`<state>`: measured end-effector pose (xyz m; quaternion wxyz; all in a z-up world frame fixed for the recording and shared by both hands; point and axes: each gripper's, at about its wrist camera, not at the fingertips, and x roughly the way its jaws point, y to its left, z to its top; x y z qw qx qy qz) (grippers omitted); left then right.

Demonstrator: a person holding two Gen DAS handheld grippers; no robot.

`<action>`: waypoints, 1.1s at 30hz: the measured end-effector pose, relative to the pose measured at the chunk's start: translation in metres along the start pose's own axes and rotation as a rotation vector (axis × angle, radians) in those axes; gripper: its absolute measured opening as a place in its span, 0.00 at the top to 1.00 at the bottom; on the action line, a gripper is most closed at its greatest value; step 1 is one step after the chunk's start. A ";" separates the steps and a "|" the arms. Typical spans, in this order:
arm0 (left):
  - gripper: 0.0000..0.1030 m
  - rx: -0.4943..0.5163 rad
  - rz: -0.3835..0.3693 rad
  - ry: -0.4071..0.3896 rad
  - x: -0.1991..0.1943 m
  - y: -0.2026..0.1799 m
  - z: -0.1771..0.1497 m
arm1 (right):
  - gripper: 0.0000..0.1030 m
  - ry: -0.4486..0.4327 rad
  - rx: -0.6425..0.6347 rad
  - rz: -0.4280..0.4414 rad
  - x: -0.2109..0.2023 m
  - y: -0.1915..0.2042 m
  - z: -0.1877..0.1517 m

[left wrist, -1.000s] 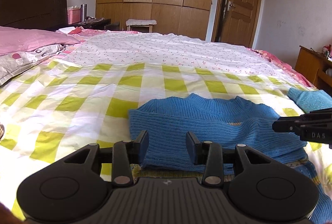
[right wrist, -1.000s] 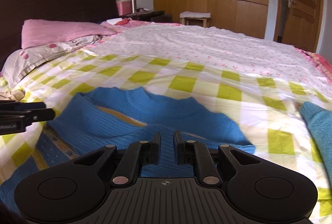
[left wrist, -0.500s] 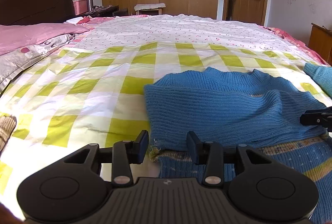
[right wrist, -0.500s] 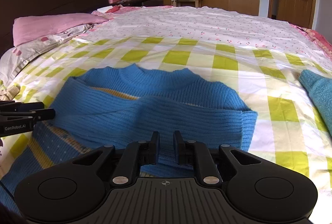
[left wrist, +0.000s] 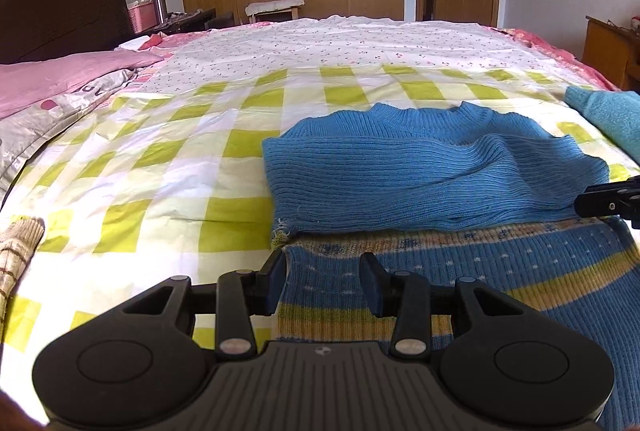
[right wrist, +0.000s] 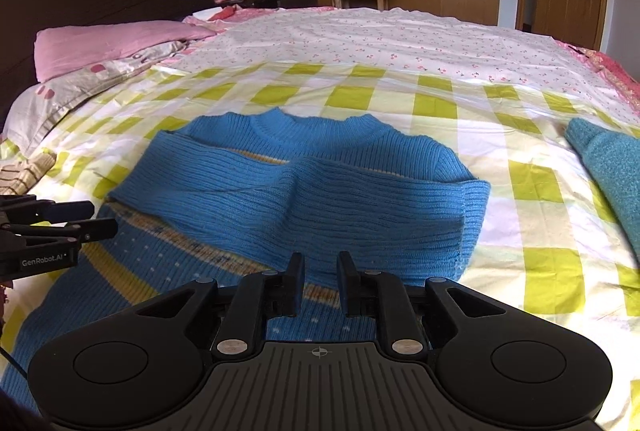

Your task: Fold small clothes

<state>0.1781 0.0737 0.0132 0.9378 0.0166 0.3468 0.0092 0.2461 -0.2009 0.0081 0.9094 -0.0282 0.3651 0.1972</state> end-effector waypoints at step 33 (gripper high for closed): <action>0.55 0.005 -0.007 -0.024 -0.059 0.003 -0.044 | 0.81 0.027 0.039 0.025 -0.057 0.017 -0.051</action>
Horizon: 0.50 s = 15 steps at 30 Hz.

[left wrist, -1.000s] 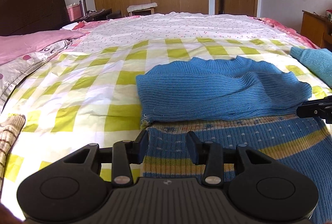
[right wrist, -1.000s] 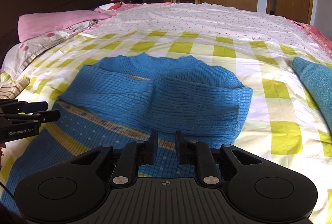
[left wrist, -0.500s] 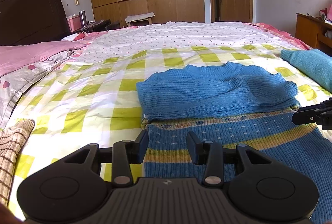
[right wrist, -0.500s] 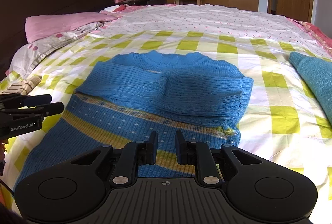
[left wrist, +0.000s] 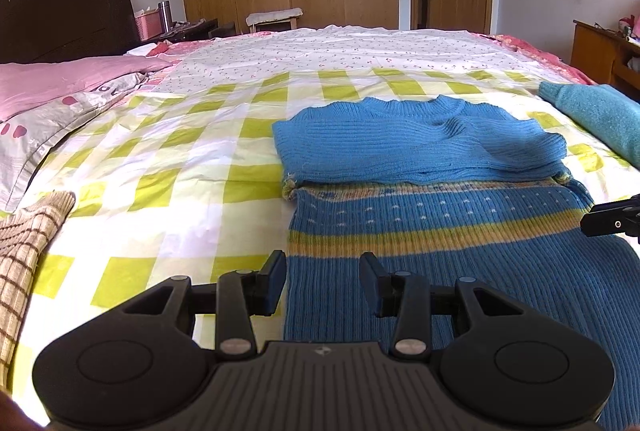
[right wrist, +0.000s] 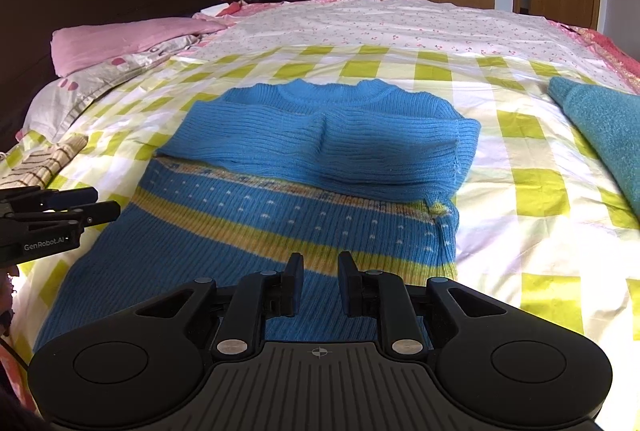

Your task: Fold small clothes

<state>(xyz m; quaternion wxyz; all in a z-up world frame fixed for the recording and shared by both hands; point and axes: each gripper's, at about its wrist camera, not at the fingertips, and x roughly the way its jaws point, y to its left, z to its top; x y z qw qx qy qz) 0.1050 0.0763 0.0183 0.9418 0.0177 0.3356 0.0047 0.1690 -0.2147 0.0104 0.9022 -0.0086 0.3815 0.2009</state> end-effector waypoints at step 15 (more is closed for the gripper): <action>0.55 -0.026 -0.028 0.104 -0.037 0.009 -0.055 | 0.77 0.057 0.053 -0.034 -0.050 -0.008 -0.060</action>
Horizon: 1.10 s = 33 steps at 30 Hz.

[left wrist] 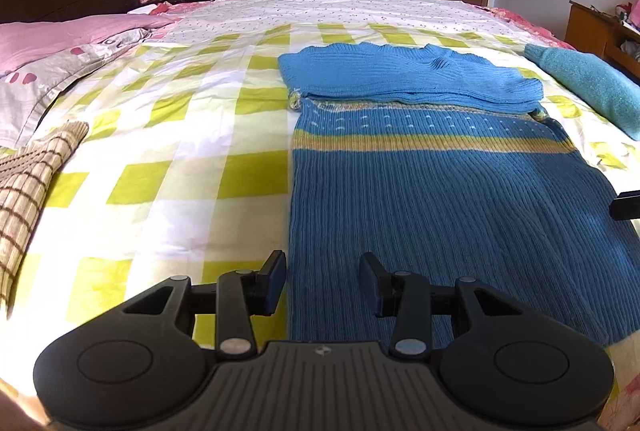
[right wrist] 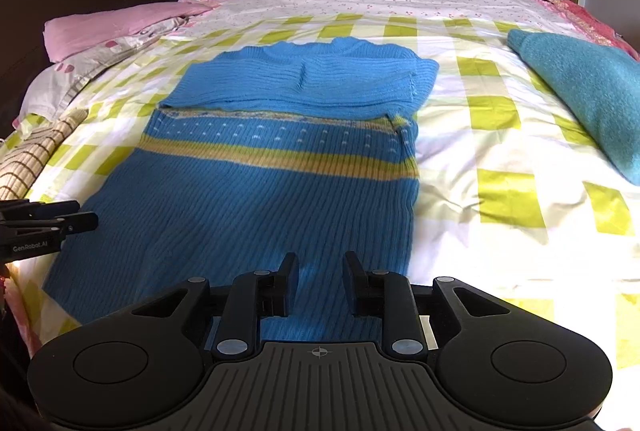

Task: Fold small clothes
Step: 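Lower both grippers to the striped sweater hem and grasp it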

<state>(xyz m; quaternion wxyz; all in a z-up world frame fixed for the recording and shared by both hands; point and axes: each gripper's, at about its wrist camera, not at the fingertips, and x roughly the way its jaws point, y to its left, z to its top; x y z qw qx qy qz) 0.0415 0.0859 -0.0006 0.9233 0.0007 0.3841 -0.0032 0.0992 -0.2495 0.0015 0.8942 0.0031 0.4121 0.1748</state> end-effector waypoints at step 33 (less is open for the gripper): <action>0.56 -0.022 -0.048 0.086 -0.024 -0.001 -0.033 | 0.69 0.064 0.179 0.053 -0.030 -0.028 -0.069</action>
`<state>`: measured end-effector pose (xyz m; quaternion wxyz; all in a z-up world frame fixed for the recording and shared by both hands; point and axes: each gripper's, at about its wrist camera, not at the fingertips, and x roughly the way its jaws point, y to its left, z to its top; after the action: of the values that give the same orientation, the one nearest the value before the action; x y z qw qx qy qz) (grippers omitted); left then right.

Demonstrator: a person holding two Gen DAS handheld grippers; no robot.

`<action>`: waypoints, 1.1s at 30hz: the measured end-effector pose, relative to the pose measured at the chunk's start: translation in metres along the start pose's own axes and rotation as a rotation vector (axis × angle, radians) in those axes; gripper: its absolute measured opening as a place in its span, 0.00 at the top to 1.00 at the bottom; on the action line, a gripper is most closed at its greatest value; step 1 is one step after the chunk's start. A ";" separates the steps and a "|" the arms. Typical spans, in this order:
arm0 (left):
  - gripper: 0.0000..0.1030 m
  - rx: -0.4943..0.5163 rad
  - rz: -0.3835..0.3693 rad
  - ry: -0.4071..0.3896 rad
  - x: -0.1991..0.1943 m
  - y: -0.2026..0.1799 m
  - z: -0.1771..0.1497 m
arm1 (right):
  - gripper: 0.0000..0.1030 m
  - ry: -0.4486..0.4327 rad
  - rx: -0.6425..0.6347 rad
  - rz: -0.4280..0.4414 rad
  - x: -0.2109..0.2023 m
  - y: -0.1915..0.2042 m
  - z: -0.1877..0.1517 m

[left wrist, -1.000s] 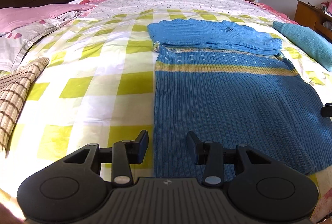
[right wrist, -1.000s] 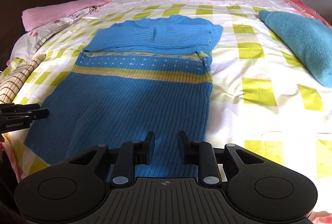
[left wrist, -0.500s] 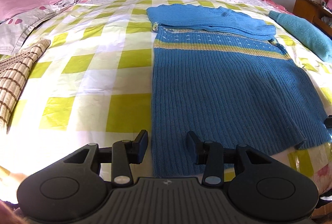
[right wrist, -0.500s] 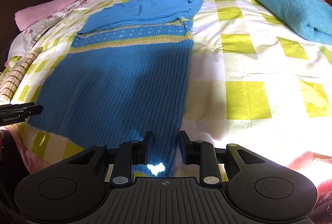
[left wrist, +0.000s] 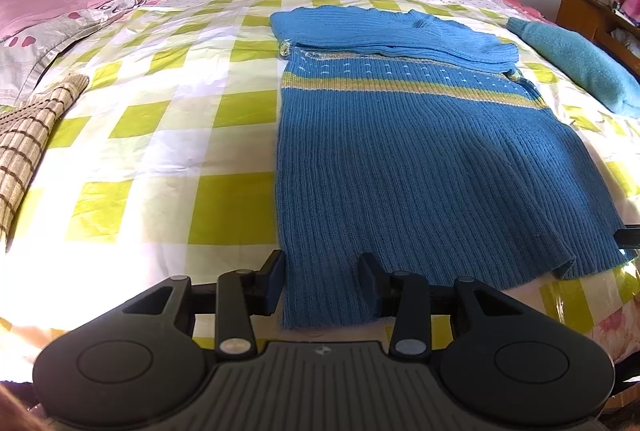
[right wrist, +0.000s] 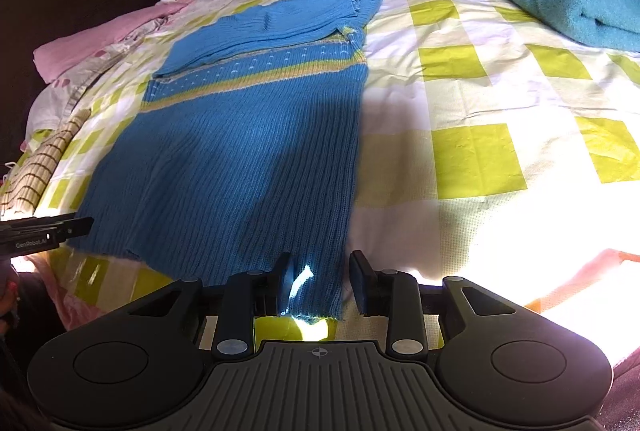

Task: Fold small clothes
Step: 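Lower both grippers to the striped sweater hem and grasp it, then lift the hem with both grippers and fold it toward the collar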

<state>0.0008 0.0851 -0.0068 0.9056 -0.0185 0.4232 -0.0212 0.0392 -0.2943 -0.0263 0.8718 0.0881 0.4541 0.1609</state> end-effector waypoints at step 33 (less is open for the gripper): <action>0.85 -0.210 -0.146 -0.033 0.003 0.015 0.015 | 0.92 -0.028 0.201 0.220 -0.004 -0.028 0.012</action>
<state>0.0150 0.1006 -0.0003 0.9014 -0.1446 0.4059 -0.0424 0.0526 -0.3225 -0.0246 0.8420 0.2263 0.4433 0.2081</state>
